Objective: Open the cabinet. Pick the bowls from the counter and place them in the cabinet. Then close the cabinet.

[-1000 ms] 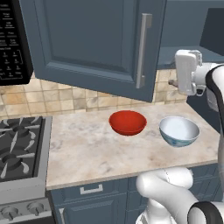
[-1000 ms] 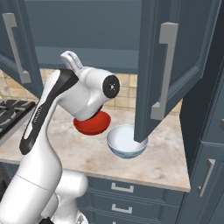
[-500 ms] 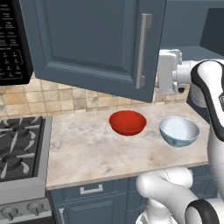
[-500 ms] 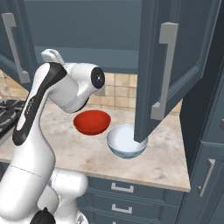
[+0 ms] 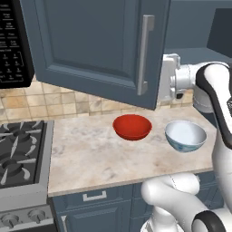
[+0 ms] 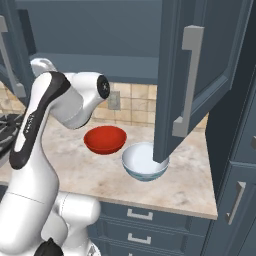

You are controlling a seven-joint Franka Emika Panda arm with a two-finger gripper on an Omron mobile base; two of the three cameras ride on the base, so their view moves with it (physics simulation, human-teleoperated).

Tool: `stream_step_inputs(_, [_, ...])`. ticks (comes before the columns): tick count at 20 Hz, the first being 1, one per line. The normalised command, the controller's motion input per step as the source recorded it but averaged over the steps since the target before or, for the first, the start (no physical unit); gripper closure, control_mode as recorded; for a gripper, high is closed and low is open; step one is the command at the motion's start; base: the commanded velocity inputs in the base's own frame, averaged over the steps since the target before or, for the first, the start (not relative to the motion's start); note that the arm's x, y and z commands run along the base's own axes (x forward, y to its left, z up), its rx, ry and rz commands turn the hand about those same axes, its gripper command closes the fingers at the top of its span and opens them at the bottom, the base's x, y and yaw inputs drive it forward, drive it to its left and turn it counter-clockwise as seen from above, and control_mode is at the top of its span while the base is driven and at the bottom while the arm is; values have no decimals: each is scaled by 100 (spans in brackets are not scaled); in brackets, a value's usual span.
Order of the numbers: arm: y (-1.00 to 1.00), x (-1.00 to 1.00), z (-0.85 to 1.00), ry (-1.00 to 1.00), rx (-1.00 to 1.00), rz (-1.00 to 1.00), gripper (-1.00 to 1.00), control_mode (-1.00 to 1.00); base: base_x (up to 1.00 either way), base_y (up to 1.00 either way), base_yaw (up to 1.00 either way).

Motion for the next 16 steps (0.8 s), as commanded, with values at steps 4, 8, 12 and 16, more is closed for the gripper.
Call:
stream_step_inputs(4, [21,-91,0,0,-1,20,-100,-100,0,0,0])
stream_step_inputs(8, [34,-98,0,-6,-2,21,-100,-100,0,0,0])
stream_step_inputs(12, [52,-69,0,-6,0,13,-100,-100,0,0,0])
stream_step_inputs(16, [58,-26,0,-3,0,1,-100,-100,0,0,0])
